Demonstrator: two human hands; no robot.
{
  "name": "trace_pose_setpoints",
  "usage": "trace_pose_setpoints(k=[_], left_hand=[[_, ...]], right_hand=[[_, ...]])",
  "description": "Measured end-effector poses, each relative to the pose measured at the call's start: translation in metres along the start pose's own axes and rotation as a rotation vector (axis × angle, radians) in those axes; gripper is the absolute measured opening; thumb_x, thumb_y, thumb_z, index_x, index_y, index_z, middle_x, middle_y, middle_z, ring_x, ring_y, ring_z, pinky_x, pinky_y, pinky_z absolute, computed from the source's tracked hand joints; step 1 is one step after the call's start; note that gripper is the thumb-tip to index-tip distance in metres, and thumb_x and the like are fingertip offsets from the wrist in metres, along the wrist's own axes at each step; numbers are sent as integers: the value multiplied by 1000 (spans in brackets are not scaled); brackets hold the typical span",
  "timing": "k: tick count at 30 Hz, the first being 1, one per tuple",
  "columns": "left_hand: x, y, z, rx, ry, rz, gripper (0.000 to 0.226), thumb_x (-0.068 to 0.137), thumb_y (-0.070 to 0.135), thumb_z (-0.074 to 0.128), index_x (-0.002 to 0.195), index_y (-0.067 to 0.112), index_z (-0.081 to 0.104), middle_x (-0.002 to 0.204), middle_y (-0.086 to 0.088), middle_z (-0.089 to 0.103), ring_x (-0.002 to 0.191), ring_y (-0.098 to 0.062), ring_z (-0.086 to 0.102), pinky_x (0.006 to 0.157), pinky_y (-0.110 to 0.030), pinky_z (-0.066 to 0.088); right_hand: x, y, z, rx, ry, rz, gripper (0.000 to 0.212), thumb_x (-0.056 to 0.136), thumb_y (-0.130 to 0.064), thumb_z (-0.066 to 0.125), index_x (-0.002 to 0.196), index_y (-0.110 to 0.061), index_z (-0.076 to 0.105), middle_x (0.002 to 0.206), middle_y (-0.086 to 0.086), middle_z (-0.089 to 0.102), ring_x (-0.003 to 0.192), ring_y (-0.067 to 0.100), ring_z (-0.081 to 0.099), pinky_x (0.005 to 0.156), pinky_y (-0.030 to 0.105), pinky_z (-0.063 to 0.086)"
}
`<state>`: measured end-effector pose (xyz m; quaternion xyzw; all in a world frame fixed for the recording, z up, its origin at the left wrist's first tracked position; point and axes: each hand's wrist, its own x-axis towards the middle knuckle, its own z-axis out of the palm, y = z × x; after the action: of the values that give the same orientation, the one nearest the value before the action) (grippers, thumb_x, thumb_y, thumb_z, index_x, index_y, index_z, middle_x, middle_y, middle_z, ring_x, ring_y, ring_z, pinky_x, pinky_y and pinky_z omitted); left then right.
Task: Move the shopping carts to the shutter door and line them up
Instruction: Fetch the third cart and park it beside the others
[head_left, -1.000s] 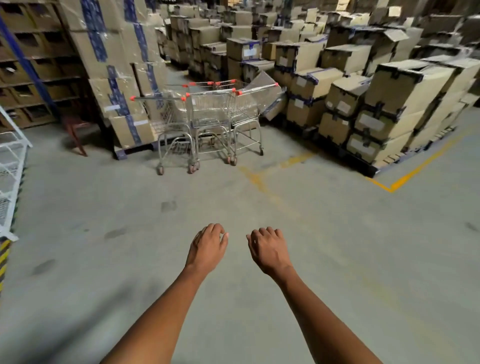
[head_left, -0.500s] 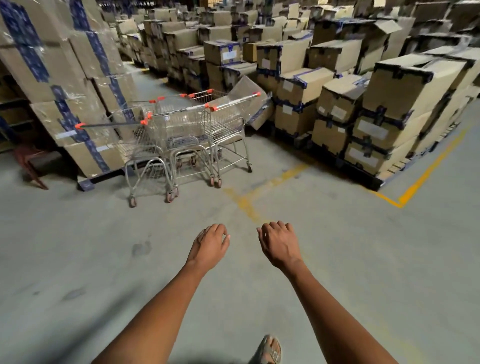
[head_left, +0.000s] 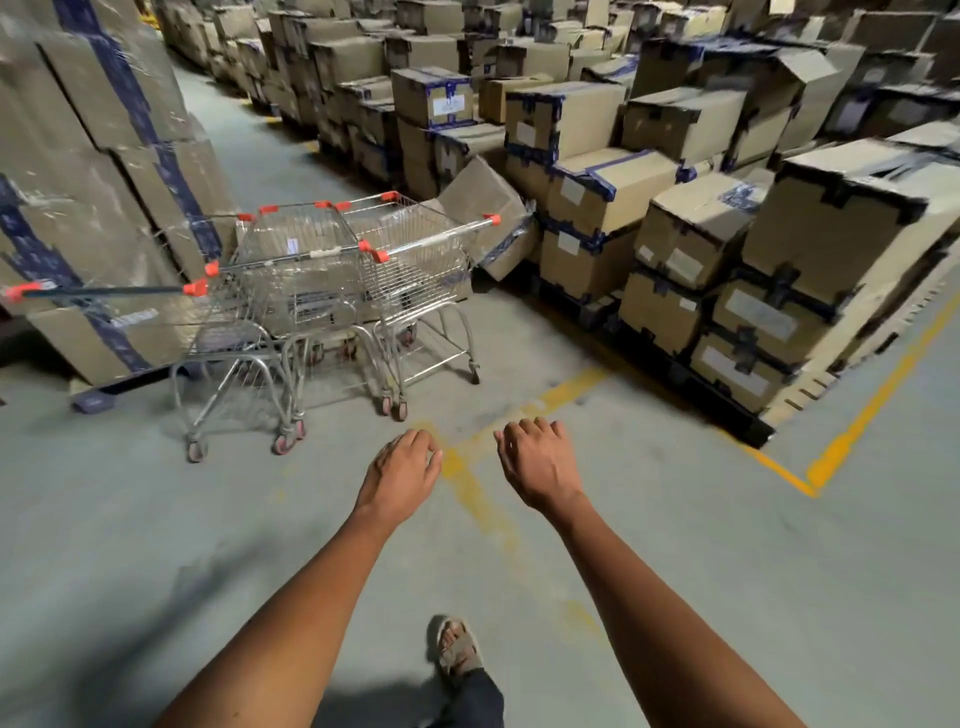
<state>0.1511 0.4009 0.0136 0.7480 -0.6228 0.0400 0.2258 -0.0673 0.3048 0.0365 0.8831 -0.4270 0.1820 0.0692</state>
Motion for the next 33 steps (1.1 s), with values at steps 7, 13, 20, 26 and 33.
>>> trace_pose_setpoints(k=[7,13,20,26,33], left_hand=[[180,-7,74,-11,12,12,15,95,37,51,95,22,55,91,3,60,87,-20,63,79,-37,52],[325,-23,115,35,-45,-41,23,96,47,39,102,28,51,103,9,58,98,-14,62,89,-41,50],[488,-60,179,68,-52,-95,26,96,45,43,104,24,55,103,5,59,95,-18,63,87,-39,50],[610,-104,230,78,-43,-252,47,96,48,36,127,20,56,119,0,62,110,-22,62,97,-42,50],[691,-143,245,102,-52,-470,38,95,42,49,128,24,51,119,1,59,107,-24,63,95,-40,52]], right_hand=[[157,85,73,15,-22,-6,37,109,-42,40,84,-20,57,79,5,61,77,34,57,72,43,36],[290,152,128,131,-38,16,35,109,-40,40,91,-19,61,85,5,61,80,35,60,74,44,46],[450,220,205,207,-37,-31,31,109,-38,43,95,-18,63,90,5,64,85,33,62,75,43,48],[606,268,276,302,-63,-136,32,109,-37,43,100,-17,67,95,8,65,83,37,62,71,43,49],[750,277,335,338,-142,-323,32,104,-37,43,117,-15,62,105,10,63,91,37,63,77,47,53]])
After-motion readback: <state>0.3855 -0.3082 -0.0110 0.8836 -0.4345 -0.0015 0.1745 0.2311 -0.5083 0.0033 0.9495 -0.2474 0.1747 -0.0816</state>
